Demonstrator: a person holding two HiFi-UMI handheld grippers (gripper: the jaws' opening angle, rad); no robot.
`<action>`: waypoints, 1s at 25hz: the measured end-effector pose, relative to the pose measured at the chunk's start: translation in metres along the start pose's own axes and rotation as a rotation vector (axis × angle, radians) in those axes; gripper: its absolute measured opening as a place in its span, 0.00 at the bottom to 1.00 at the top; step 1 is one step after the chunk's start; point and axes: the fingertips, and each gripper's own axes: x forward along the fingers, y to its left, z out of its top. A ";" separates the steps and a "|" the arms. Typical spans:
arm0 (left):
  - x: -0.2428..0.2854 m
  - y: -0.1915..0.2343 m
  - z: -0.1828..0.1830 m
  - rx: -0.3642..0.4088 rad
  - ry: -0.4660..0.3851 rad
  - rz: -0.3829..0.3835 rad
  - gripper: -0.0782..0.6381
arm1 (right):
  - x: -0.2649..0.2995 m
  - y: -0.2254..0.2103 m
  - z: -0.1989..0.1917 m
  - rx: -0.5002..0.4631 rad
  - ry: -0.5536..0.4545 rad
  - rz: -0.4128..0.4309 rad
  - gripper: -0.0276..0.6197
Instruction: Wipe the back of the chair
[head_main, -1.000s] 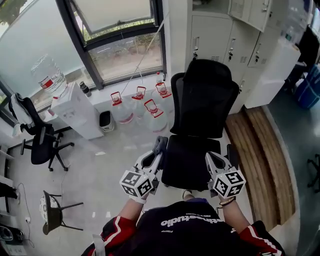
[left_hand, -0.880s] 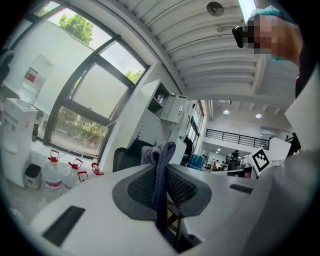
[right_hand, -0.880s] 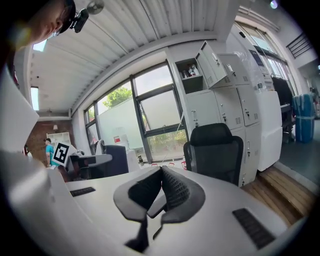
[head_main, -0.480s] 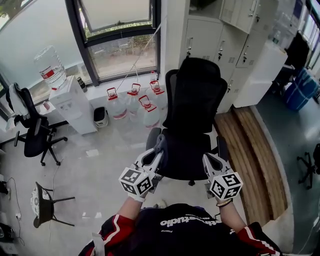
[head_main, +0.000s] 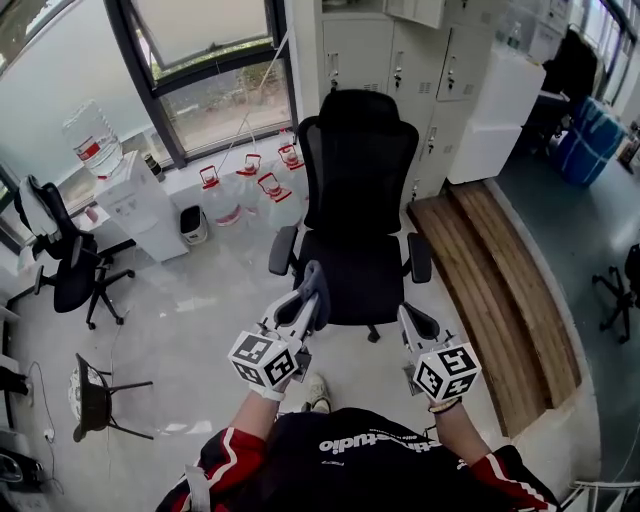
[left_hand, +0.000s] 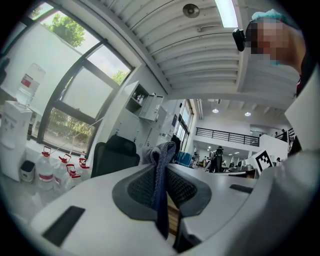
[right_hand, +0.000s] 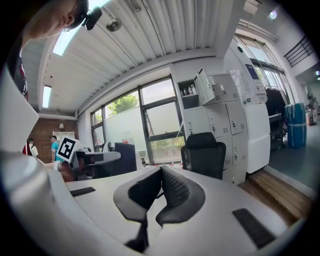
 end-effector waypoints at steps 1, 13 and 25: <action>-0.004 -0.016 -0.005 0.002 0.001 0.001 0.19 | -0.016 -0.001 -0.004 0.006 -0.003 0.003 0.07; -0.062 -0.120 -0.020 0.037 -0.008 0.024 0.19 | -0.127 0.012 -0.019 -0.013 -0.051 0.005 0.07; -0.108 -0.115 -0.001 0.075 -0.008 -0.021 0.19 | -0.138 0.070 -0.003 -0.043 -0.074 -0.040 0.06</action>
